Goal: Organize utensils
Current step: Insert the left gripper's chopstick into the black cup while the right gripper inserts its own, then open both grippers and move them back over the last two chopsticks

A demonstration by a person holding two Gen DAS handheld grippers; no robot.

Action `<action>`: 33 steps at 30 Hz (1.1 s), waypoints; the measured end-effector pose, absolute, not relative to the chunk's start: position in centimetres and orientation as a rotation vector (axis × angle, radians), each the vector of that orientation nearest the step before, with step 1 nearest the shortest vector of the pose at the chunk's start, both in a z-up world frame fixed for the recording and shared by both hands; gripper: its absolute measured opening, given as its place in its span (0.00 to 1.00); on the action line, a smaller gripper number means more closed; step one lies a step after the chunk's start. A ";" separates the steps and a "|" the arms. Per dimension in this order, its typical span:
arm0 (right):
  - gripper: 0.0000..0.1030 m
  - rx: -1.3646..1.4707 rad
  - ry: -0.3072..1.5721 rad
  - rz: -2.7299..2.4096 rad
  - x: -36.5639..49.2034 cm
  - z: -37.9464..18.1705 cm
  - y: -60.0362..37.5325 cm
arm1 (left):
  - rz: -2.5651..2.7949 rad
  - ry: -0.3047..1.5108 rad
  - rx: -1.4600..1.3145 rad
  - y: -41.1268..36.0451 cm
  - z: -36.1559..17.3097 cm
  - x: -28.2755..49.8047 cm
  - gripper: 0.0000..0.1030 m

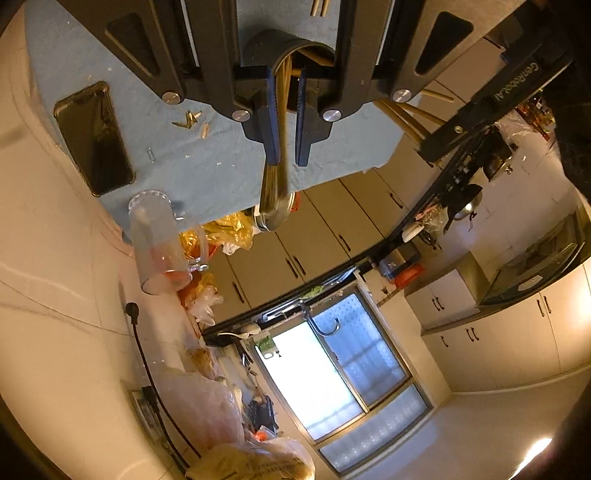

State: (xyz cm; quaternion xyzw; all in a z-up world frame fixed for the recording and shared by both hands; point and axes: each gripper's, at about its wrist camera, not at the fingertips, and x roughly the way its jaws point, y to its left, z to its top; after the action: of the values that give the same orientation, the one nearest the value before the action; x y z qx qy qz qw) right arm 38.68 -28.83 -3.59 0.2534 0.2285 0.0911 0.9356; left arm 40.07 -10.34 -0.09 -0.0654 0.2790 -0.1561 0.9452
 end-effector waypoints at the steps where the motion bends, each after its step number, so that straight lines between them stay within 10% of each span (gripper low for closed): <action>1: 0.11 0.517 0.469 0.186 38.5 -3.6 -28.8 | -0.331 0.578 -0.136 -10.2 0.0 39.9 0.14; 7: 0.16 0.540 0.464 0.208 35.5 -2.7 -29.2 | -0.341 0.515 -0.138 -8.0 2.9 35.9 0.60; 33: 0.44 0.407 0.751 0.308 22.3 -9.3 -19.7 | -0.138 0.841 -0.124 1.2 -7.4 23.5 0.63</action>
State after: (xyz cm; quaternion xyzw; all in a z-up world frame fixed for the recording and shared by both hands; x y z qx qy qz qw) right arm 22.34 -19.70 -9.25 0.1967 0.3627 0.1490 0.8986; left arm 23.52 1.18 -7.35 -0.0600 0.4077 -0.0670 0.9087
